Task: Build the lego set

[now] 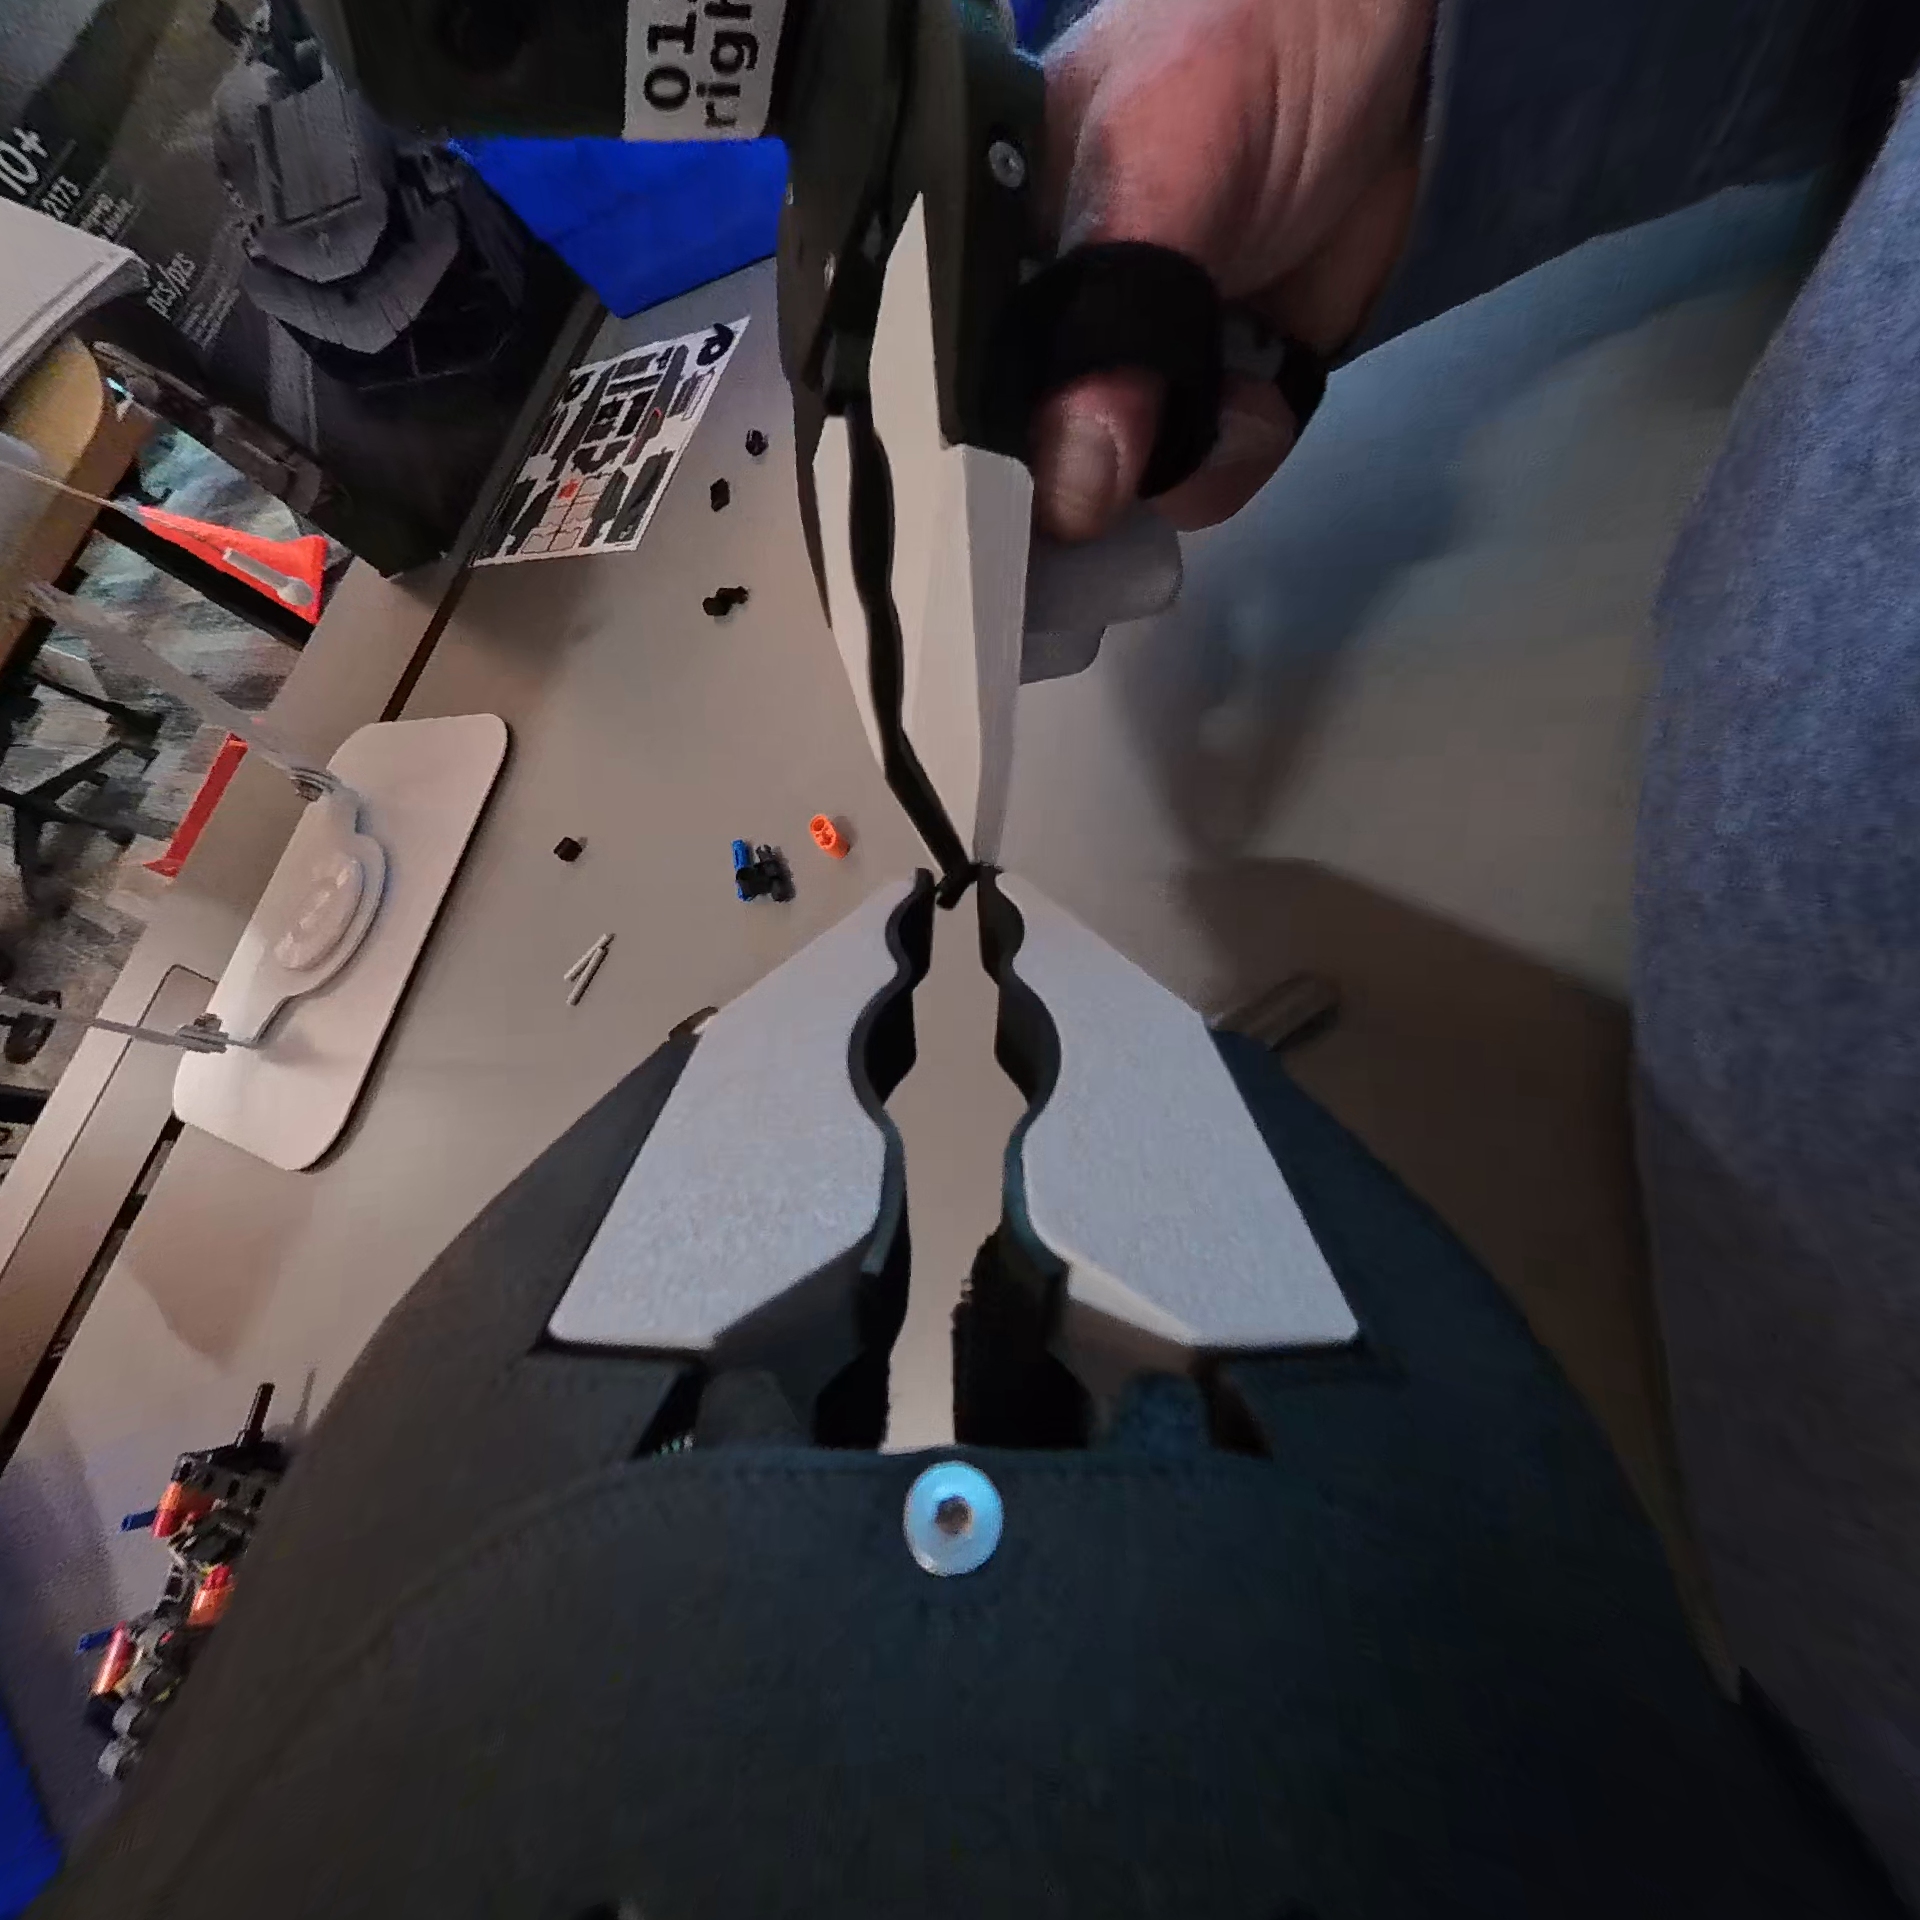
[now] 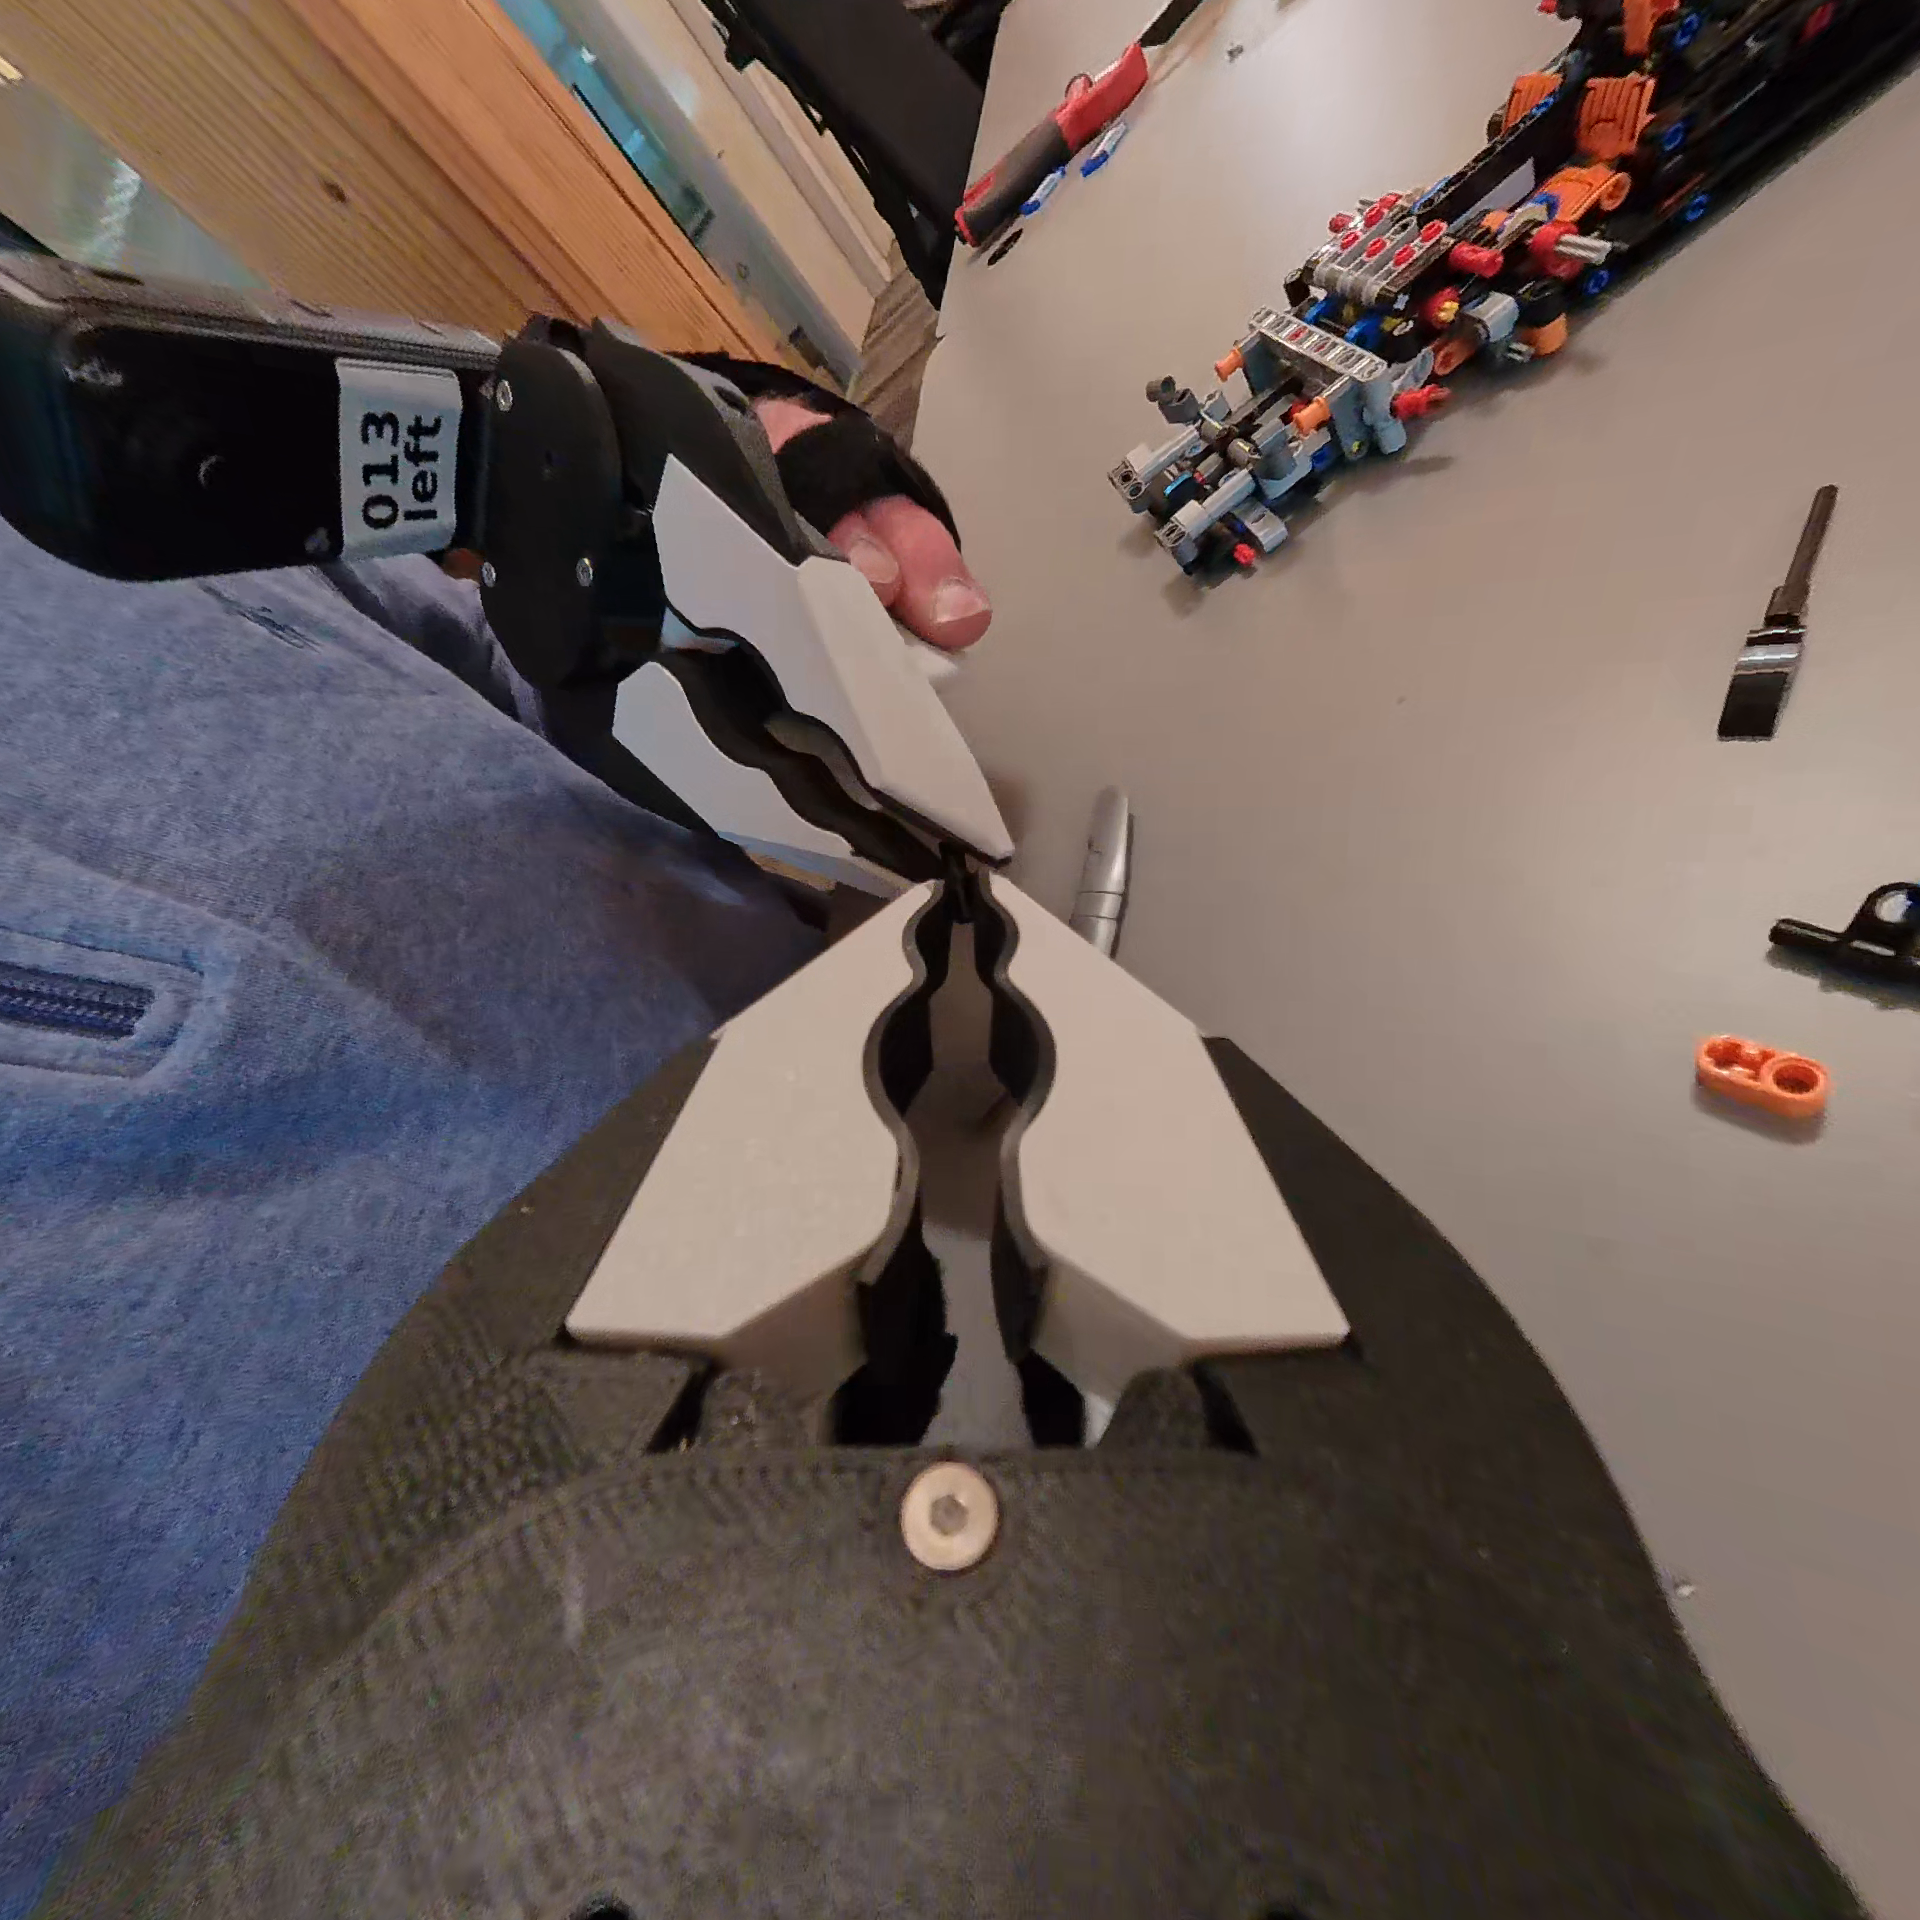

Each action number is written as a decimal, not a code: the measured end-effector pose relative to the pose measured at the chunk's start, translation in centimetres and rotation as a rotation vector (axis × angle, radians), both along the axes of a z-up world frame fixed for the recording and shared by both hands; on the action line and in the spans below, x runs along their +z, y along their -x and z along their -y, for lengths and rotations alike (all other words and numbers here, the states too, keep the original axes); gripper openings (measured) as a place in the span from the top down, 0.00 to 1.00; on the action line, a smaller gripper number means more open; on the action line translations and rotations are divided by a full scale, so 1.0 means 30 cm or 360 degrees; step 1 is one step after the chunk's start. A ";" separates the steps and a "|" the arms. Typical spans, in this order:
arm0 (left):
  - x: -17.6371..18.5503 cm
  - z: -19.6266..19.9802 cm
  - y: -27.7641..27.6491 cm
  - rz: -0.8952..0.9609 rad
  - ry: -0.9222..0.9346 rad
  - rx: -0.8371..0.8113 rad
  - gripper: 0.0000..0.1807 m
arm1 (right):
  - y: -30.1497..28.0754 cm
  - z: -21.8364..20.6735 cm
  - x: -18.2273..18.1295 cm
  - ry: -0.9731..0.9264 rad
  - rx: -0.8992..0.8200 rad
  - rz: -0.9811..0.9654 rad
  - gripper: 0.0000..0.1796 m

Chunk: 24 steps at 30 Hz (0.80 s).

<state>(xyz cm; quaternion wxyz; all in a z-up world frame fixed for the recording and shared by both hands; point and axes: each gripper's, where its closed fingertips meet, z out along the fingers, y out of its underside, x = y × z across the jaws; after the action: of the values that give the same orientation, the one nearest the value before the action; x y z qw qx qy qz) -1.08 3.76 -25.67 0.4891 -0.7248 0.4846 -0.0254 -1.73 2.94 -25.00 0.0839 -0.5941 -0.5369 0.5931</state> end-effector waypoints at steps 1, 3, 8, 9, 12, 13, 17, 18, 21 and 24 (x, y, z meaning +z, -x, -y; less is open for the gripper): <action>0.000 0.001 0.000 -0.0013 -0.0007 -0.0002 0.97 | -0.001 0.001 0.001 0.0017 0.0007 0.0001 0.99; 0.002 0.002 0.001 -0.0020 -0.0018 0.0005 0.97 | -0.001 0.001 0.004 0.0039 0.0009 -0.0006 0.99; 0.035 0.002 -0.005 0.0197 0.0043 0.0027 0.99 | -0.005 -0.024 0.063 0.0063 -0.0067 -0.0193 0.93; 0.042 0.003 -0.009 0.0299 0.0102 0.0031 0.99 | -0.008 -0.031 0.073 -0.0022 -0.0098 -0.0249 0.94; 0.069 0.000 -0.007 0.0580 0.0239 0.0039 0.99 | -0.017 -0.015 0.078 -0.0233 -0.0081 -0.0307 0.94; 0.080 0.002 -0.009 0.0650 0.0268 0.0023 0.99 | -0.019 -0.013 0.072 -0.0305 -0.0076 -0.0311 0.94; 0.095 0.026 -0.033 0.0827 0.0441 -0.0084 0.99 | -0.026 0.002 0.095 -0.0465 -0.0041 -0.0422 0.94; 0.095 0.033 -0.039 0.0871 0.0498 -0.0108 0.99 | -0.028 0.007 0.102 -0.0504 -0.0025 -0.0451 0.96; 0.108 0.049 -0.048 0.1004 0.0613 -0.0171 0.99 | -0.037 0.030 0.114 -0.0591 0.0043 -0.0516 0.97; 0.124 0.065 -0.057 0.1128 0.0716 -0.0249 0.99 | -0.046 0.041 0.115 -0.0665 0.0100 -0.0543 0.98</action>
<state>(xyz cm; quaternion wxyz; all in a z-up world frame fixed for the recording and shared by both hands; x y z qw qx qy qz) 0.63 1.81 -21.94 0.4516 -0.7210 0.3225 -0.4150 -0.34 1.70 -21.54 0.2753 -0.4384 -0.6439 0.5634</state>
